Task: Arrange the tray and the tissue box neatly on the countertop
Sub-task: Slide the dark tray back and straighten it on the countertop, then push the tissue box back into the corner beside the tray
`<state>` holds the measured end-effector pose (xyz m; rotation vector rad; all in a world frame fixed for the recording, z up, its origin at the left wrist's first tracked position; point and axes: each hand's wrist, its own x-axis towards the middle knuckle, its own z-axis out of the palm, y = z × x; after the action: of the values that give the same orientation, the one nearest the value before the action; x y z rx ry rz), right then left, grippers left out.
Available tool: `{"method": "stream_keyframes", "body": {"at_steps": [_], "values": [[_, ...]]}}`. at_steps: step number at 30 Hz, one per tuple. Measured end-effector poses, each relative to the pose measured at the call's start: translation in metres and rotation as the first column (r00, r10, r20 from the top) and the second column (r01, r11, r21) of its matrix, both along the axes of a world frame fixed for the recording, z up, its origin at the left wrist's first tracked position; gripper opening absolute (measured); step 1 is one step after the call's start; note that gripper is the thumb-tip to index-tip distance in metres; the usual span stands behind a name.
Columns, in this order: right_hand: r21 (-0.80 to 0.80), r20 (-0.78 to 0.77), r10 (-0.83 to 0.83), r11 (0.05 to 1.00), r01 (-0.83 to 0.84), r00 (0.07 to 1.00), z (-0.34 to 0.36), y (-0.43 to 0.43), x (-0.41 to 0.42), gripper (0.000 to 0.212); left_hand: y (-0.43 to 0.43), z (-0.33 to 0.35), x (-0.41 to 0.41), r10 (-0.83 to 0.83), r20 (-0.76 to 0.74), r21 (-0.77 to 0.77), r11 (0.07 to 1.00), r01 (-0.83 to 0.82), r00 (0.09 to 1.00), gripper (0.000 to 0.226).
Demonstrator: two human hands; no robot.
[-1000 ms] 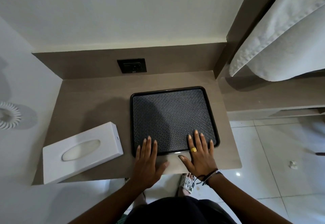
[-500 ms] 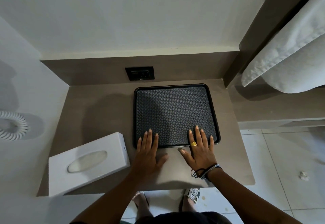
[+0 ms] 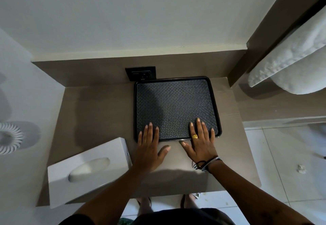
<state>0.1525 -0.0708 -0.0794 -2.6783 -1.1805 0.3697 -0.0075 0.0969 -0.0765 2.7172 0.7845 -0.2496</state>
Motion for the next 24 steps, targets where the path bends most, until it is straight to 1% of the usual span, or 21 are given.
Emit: {"method": "stream_keyframes", "body": {"at_steps": [2,4,7,9,11,13,16,18,21,24], "values": [[0.037,0.028,0.032,0.999,-0.033,0.999,0.005,-0.001,-0.004,0.083,0.0,0.007,0.001,-0.016,0.024,0.002,1.0,0.016,1.0,0.088],[0.078,0.056,0.107,0.991,-0.111,0.993,0.011,-0.002,-0.014,0.081,0.001,0.018,0.0,-0.015,0.083,0.0,1.0,0.015,0.996,0.085],[0.113,0.04,0.296,0.948,-0.299,0.954,0.011,-0.002,-0.042,0.079,0.015,0.033,-0.015,-0.001,0.21,-0.026,1.0,0.006,0.978,0.084],[0.076,0.01,0.425,0.902,-0.424,0.905,0.006,0.003,-0.063,0.082,0.034,0.043,-0.036,-0.048,0.23,0.012,0.999,0.046,0.972,0.09],[0.04,-0.028,0.523,0.852,-0.522,0.852,-0.001,0.014,-0.082,0.085,0.057,0.053,-0.065,-0.057,0.194,0.047,0.998,0.049,0.979,0.101],[0.018,-0.06,0.583,0.812,-0.583,0.81,-0.005,0.03,-0.097,0.085,0.08,0.06,-0.099,-0.023,0.099,0.019,1.0,0.021,0.995,0.116],[-0.036,-0.106,0.612,0.785,-0.618,0.783,-0.008,0.054,-0.115,0.088,0.11,0.06,-0.156,-0.015,-0.08,-0.055,0.998,0.011,0.997,0.139],[-0.088,-0.116,0.617,0.774,-0.627,0.778,-0.012,0.064,-0.124,0.092,0.12,0.059,-0.184,-0.035,-0.139,-0.074,0.997,0.025,0.99,0.151],[-0.128,-0.105,0.617,0.769,-0.626,0.78,-0.016,0.071,-0.133,0.098,0.13,0.057,-0.211,-0.112,-0.198,-0.02,0.994,0.111,0.974,0.155],[-0.156,-0.084,0.616,0.768,-0.621,0.783,-0.016,0.072,-0.132,0.102,0.135,0.058,-0.21,-0.107,-0.205,-0.005,0.994,0.108,0.973,0.147]]}}
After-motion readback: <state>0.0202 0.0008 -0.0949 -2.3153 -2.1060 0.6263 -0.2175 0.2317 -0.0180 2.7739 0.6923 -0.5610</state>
